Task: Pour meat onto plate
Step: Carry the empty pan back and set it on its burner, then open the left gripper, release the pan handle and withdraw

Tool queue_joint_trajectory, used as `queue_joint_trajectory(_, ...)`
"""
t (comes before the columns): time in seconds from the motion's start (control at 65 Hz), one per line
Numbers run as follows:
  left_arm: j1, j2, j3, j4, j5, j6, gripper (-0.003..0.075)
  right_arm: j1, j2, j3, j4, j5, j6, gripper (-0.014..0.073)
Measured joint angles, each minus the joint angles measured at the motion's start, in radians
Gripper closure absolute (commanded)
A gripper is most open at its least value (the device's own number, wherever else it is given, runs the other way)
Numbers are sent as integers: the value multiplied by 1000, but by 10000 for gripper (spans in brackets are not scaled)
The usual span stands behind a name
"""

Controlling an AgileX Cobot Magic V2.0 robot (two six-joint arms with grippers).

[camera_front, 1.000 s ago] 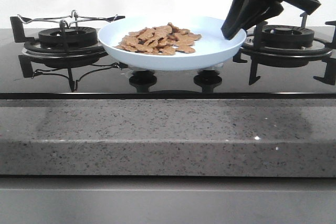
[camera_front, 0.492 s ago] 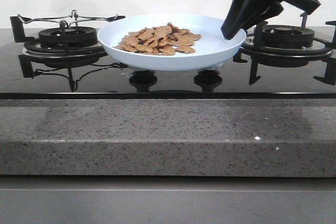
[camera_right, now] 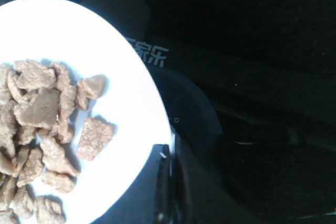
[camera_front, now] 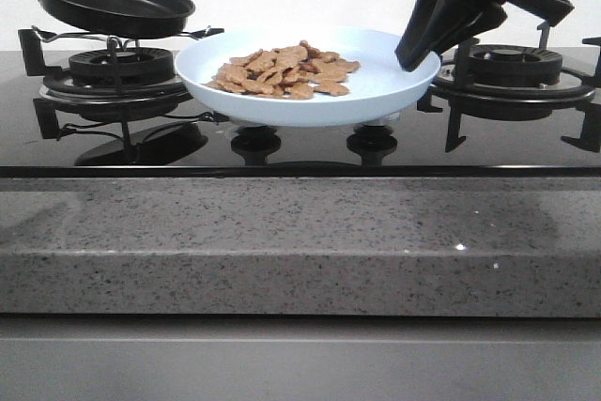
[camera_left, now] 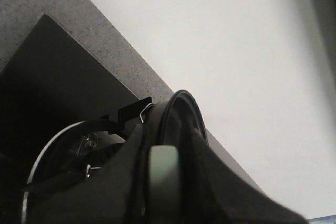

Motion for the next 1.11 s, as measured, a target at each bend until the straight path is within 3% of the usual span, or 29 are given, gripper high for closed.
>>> queue_joint_trajectory(0.385,0,35,-4,-20,20,-18,730,0,0,0,0,0,0,662)
queue_joint_trajectory(0.508,0,35,-4,-20,20,-18,653,0,0,0,0,0,0,662)
queue_joint_trajectory(0.862,33,35,-4,77,25,-12,325,0,0,0,0,0,0,662)
queue_joint_trajectory(1.108,36,35,-8,128,96,-12,297,0,0,0,0,0,0,662)
